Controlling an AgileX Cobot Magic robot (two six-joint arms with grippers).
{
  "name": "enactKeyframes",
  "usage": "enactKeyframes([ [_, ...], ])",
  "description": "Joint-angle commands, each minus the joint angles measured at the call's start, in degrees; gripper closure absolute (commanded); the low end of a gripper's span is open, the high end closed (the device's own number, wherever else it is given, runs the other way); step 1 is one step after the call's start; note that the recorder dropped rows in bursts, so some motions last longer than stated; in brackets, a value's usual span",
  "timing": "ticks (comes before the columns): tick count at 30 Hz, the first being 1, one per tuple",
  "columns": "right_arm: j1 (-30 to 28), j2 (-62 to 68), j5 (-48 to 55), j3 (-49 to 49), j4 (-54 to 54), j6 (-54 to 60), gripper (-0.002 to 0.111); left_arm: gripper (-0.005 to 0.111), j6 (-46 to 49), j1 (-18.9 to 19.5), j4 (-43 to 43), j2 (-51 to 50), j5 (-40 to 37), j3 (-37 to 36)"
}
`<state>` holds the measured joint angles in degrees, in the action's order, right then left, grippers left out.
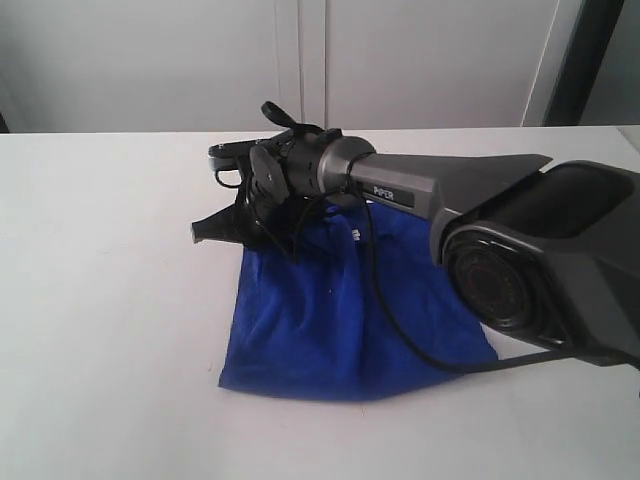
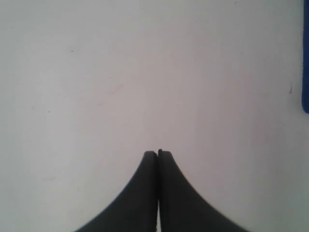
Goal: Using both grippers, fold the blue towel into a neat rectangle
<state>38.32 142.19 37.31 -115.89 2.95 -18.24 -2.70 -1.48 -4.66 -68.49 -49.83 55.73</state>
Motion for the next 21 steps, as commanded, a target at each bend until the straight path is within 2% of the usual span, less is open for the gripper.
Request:
enactKeyframes([
  [1,-1.0,1.9,4.5,1.1,1.2,-0.2,0.108,0.107,0.1,0.2,-0.5,0.5,-0.8,-0.4],
  [21,-1.0,-10.2,21.0,1.6,0.2,6.3,0.108,0.107,0.1,0.2,-0.5,0.5,-0.8,-0.4],
])
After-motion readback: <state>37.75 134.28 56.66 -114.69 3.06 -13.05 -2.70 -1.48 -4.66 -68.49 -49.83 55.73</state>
